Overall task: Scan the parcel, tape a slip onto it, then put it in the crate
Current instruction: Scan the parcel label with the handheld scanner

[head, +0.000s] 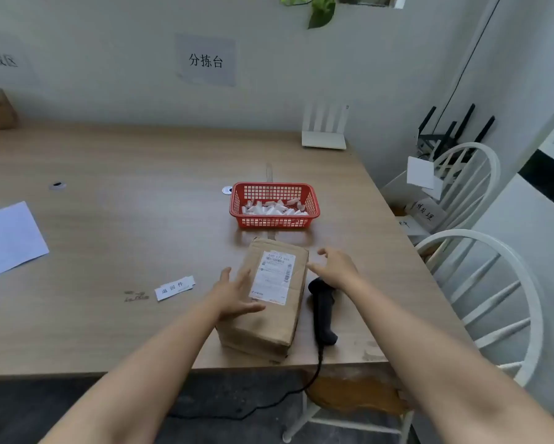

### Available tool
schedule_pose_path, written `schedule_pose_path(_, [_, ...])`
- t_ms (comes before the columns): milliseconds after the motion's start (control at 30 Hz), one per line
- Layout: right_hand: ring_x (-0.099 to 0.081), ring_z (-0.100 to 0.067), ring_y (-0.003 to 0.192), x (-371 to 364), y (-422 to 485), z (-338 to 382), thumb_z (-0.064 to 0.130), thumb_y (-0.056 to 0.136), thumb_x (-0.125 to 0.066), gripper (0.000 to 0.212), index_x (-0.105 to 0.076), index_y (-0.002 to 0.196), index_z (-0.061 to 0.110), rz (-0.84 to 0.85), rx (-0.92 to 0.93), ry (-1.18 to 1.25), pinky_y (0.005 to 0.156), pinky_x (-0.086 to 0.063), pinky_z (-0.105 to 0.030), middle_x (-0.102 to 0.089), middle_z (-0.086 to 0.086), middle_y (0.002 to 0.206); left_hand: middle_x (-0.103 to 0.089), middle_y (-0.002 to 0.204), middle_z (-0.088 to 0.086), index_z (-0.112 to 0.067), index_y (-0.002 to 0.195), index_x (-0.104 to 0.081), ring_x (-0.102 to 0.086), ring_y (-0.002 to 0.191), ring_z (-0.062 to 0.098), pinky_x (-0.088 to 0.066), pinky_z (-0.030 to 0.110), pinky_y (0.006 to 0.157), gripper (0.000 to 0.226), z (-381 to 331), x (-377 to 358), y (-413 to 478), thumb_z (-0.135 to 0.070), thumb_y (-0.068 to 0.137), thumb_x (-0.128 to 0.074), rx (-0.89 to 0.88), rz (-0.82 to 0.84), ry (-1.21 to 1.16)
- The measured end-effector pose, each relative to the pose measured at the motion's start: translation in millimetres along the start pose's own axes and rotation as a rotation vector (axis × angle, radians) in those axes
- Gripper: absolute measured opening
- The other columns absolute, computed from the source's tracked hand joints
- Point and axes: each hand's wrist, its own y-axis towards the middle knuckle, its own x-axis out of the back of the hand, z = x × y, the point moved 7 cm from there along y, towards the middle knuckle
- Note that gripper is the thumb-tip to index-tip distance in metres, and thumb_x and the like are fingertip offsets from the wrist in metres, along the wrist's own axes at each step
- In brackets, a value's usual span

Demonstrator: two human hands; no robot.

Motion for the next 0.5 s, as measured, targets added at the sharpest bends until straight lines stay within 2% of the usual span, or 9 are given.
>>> schedule_pose_path(133, [-0.046,-0.032,0.116,-26,-16,-36,0.034,0.078,-0.062,0.050,-0.048,0.119,0.010,0.086,-0.135,-0.075,0.094,-0.044,-0.037,-0.046,-0.017,0.128,-0.009,0.149,0.015,-0.038,0.140,0.002,-0.028,0.133,0.037,-0.028,0.045,0.110,0.108,-6,-22,-1,-0.058,0.062,-0.070,-0.062,0.001,-0.100])
schedule_pose_path(233, [-0.046,-0.035,0.117,-46,-23,-56,0.032,0.080,-0.061,0.054,-0.043,0.123,0.007,0.141,-0.201,-0.133,0.095,-0.045,-0.040,-0.042,-0.019,0.131,-0.018,0.144,0.015,-0.038,0.140,0.001,-0.034,0.130,0.034,-0.031,0.043,0.108,0.112,1,-26,2,-0.057,0.059,-0.073,-0.032,-0.031,-0.190])
schedule_pose_path(333, [-0.048,-0.035,0.116,-63,-28,-68,0.028,0.079,-0.064,0.059,-0.037,0.127,0.005,0.124,-0.253,-0.087,0.095,-0.046,-0.042,-0.040,-0.019,0.132,-0.021,0.142,0.014,-0.038,0.140,0.001,-0.037,0.128,0.032,-0.032,0.041,0.107,0.116,7,-31,2,-0.057,0.055,-0.075,-0.001,-0.058,-0.252])
schedule_pose_path(500, [-0.048,-0.038,0.116,-79,-31,-72,0.026,0.078,-0.068,0.081,-0.016,0.136,0.005,0.058,-0.322,0.050,0.090,-0.046,-0.043,-0.041,-0.021,0.134,-0.024,0.138,0.013,-0.040,0.139,-0.001,-0.041,0.123,0.033,-0.036,0.040,0.103,0.115,7,-37,0,-0.059,0.053,-0.075,0.019,-0.103,-0.313])
